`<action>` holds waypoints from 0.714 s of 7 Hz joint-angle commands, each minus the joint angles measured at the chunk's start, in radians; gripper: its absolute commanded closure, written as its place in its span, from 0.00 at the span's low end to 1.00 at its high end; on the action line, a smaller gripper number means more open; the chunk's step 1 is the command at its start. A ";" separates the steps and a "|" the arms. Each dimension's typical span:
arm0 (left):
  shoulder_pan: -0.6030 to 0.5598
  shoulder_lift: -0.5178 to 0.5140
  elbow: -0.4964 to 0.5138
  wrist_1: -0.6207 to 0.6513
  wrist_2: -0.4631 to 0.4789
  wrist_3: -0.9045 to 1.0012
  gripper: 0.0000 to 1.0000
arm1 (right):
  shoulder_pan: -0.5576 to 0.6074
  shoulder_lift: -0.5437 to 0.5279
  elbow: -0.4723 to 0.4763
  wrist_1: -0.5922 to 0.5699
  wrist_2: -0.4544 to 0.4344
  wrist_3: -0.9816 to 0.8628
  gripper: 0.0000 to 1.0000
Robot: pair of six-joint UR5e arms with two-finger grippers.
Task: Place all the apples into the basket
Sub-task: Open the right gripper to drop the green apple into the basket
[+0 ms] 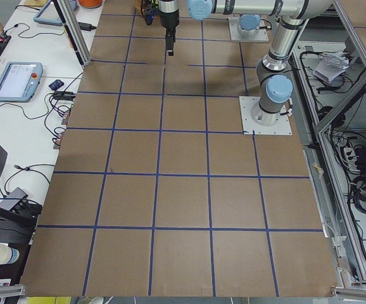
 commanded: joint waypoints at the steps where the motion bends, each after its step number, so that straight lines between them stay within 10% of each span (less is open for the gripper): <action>1: 0.002 0.000 0.003 0.000 0.000 0.000 0.00 | -0.001 -0.127 -0.013 0.186 0.063 -0.001 0.00; 5: 0.000 0.002 -0.003 0.000 0.000 0.000 0.00 | 0.004 -0.394 -0.016 0.475 0.313 0.003 0.00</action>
